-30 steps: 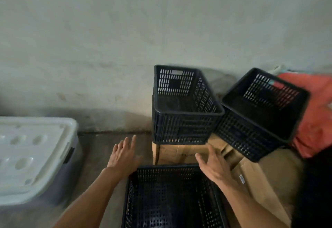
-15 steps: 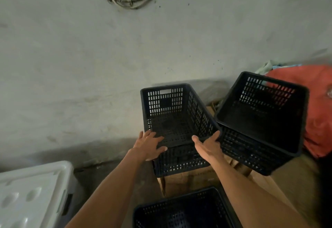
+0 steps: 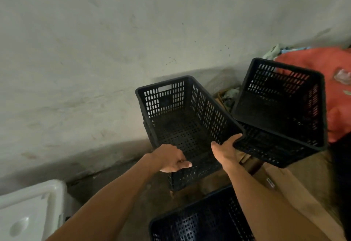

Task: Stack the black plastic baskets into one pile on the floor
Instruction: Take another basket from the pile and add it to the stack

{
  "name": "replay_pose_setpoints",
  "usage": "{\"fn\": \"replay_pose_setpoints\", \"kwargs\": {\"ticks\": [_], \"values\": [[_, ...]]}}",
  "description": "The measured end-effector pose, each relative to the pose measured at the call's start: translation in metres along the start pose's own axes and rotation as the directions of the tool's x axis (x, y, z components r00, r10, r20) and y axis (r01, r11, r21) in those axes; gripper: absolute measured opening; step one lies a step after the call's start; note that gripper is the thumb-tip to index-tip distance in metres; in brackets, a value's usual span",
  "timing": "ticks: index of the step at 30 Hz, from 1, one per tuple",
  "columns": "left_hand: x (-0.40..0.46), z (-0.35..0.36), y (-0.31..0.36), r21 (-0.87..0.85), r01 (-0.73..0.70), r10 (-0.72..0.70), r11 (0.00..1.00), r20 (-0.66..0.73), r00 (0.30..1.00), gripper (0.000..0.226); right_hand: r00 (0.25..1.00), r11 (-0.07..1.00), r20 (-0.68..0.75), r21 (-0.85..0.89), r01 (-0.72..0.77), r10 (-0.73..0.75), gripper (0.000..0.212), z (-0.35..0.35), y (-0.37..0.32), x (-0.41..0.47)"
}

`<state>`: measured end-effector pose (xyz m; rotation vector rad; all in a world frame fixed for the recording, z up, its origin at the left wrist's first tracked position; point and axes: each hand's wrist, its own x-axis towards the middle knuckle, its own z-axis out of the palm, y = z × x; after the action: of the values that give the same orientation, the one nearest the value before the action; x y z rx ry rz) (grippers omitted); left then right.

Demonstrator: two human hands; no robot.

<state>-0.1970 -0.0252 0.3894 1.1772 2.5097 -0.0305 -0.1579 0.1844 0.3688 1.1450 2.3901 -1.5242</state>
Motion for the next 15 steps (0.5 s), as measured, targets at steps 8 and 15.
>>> {"fn": "replay_pose_setpoints", "kwargs": {"ticks": [8, 15], "values": [[-0.008, 0.018, -0.014, -0.292, -0.117, 0.159, 0.949, 0.124, 0.979, 0.075, 0.997, 0.988, -0.02, -0.132, -0.082, 0.08, 0.1, -0.039, 0.011, 0.0], [-0.038, 0.025, -0.152, -0.025, -0.185, 0.181, 0.982, -0.108, 0.977, 0.067, 0.968, 0.966, -0.251, -0.252, -0.047, -0.018, 0.073, -0.028, 0.024, -0.016]]}}
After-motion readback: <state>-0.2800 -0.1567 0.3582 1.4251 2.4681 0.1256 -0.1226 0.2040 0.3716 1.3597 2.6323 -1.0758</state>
